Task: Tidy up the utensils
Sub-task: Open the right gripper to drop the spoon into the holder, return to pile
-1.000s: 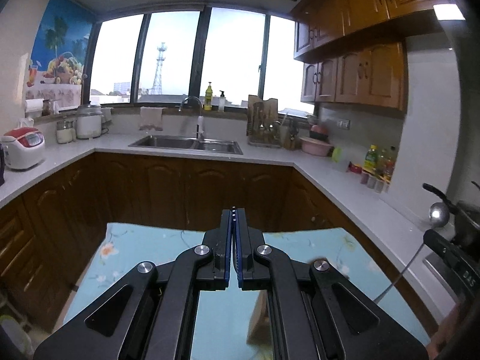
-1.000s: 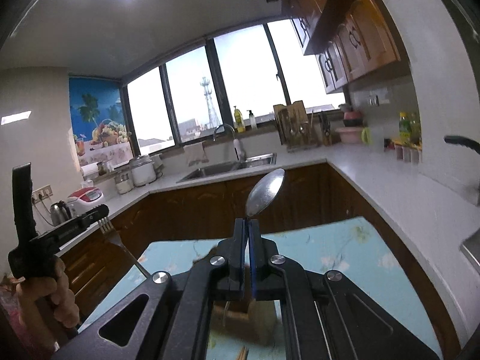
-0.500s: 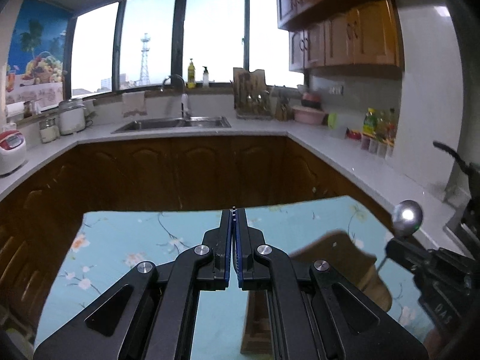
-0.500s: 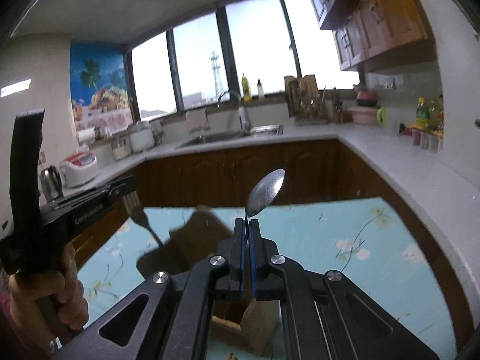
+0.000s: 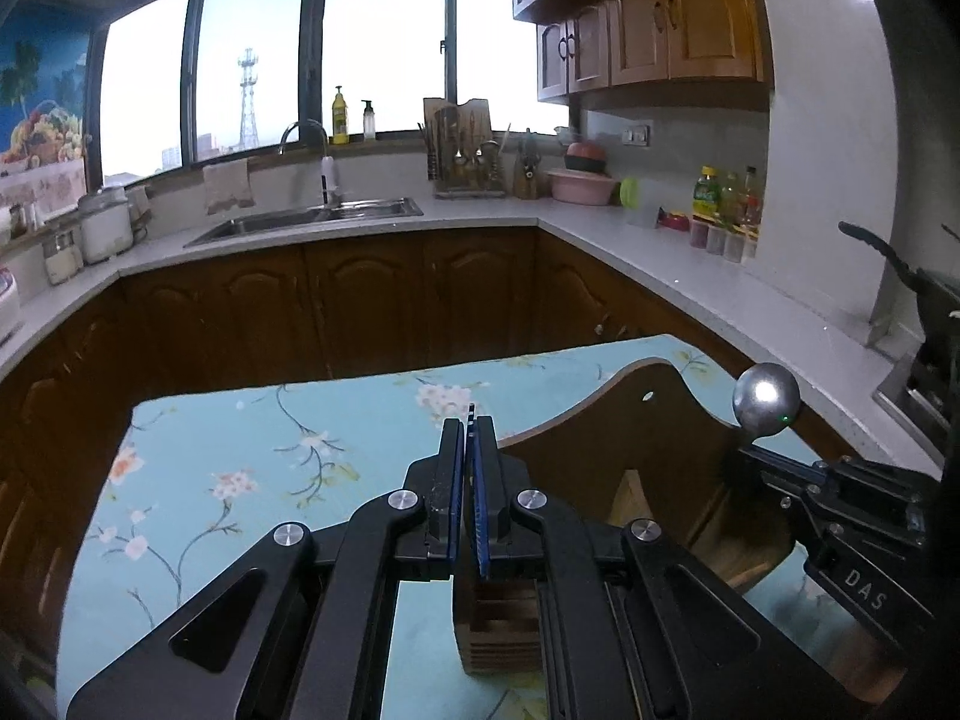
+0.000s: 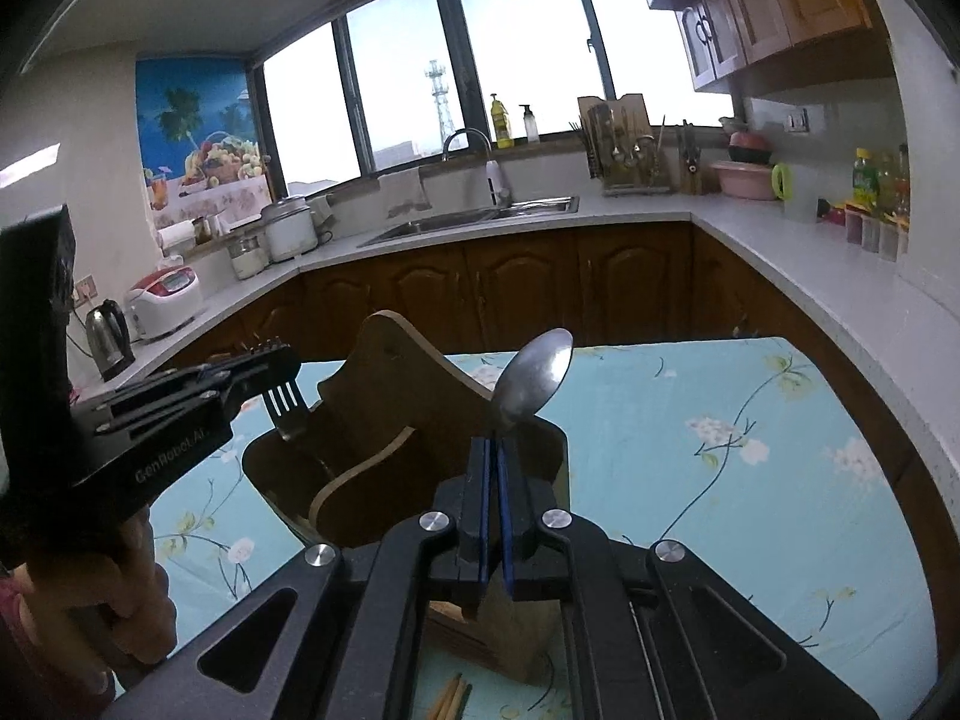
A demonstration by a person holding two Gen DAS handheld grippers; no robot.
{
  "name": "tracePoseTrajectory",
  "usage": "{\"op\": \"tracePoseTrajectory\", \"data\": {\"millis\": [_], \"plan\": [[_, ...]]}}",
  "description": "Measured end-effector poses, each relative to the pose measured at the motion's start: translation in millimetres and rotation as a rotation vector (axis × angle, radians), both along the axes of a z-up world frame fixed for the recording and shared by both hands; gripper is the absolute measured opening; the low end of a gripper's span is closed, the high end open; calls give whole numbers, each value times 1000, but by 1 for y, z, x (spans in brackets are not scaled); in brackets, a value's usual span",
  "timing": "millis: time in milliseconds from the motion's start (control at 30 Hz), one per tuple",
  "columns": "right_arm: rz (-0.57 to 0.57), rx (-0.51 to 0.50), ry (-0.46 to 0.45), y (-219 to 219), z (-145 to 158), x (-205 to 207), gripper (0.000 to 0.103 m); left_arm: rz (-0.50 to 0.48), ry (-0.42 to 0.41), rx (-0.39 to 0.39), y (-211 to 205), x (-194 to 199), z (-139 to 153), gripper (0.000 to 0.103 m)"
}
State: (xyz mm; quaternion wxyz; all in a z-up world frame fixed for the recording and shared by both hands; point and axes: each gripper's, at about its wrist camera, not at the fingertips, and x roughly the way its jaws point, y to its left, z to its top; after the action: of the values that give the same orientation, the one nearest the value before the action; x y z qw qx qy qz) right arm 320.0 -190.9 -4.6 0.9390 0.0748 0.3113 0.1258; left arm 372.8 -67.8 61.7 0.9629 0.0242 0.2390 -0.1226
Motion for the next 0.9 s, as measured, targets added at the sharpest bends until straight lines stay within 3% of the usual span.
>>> {"op": "tracePoseTrajectory", "data": {"millis": [200, 267, 367, 433, 500, 600, 667, 733, 833, 900], "plan": [[-13, 39, 16, -7, 1, 3, 7, 1, 7, 6, -1, 1, 2, 3], [-24, 50, 21, -8, 3, 3, 7, -6, 17, -7, 0, 0, 5, 8], [-30, 79, 31, -13, 4, 3, 9, -2, 10, -30, 4, -6, 12, 28], [-38, 93, 32, -17, 6, 0, 15, 8, -11, -34, 7, -13, 19, 36], [-46, 103, 29, -20, 10, -4, 34, 17, -17, -40, 11, -19, 23, 41], [-66, 121, 22, -26, 18, -16, 49, 41, -24, -70, 25, -32, 28, 52], [-72, 145, 18, -30, 22, -25, 51, 55, -26, -85, 34, -43, 30, 54], [-81, 155, 7, -34, 26, -37, 53, 79, -20, -93, 44, -56, 29, 63], [-94, 171, -11, -39, 32, -57, 62, 113, -18, -115, 59, -79, 26, 72], [-99, 175, -28, -41, 35, -69, 74, 128, -13, -132, 67, -96, 22, 75]]}}
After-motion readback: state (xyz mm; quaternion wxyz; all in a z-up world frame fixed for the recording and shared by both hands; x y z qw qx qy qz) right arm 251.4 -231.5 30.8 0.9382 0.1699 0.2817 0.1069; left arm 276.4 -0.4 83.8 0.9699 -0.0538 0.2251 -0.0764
